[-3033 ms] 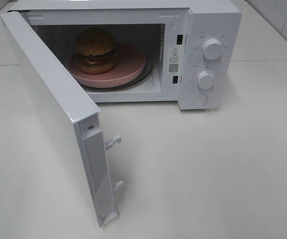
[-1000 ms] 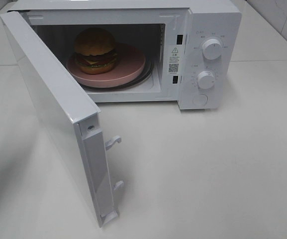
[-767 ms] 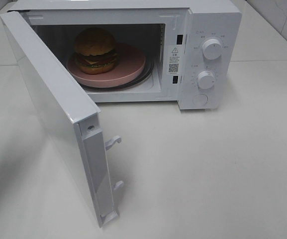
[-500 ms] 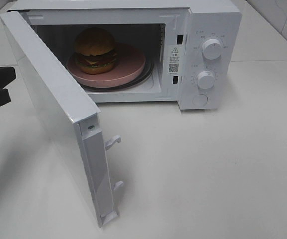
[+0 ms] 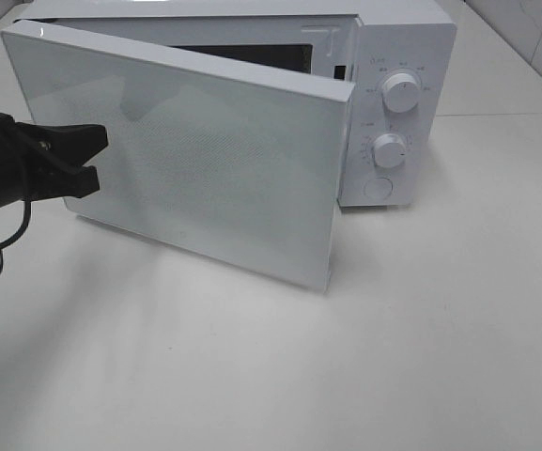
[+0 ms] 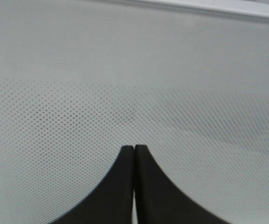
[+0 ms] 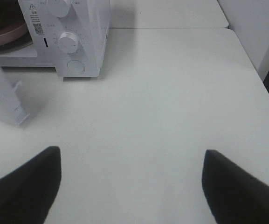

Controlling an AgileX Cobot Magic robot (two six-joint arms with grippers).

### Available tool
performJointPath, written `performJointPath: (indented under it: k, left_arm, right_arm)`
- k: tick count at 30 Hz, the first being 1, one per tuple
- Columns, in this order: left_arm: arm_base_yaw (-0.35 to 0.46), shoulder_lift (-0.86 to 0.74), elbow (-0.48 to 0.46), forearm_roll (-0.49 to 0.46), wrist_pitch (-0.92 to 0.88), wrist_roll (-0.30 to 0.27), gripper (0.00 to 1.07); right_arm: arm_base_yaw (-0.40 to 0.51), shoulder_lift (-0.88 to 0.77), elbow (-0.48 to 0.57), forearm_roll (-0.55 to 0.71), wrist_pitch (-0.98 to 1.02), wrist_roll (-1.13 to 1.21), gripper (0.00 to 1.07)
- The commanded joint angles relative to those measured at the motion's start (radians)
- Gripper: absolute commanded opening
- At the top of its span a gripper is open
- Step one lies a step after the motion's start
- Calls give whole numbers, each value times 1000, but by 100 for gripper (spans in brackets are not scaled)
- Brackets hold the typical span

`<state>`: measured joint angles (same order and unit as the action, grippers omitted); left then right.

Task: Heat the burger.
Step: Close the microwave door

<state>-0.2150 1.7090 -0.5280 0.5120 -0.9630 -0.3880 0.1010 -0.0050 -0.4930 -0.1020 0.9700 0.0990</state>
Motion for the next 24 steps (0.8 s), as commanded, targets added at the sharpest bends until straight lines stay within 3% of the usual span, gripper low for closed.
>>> performJointPath:
  k: [1,14,24]
  left_arm:
    - [-31,15,-29,-31,-13,8,0]
    - [-209,122,-207,-90,88,9,0]
    - [-284,192,-333,-147,143,10,0]
  right_arm:
    - [-8,-29,1,1,-9,-7,74]
    - [-8,-29,1,1,-9,-7,74]
    - [-8,-29,1,1,-9,-7,74]
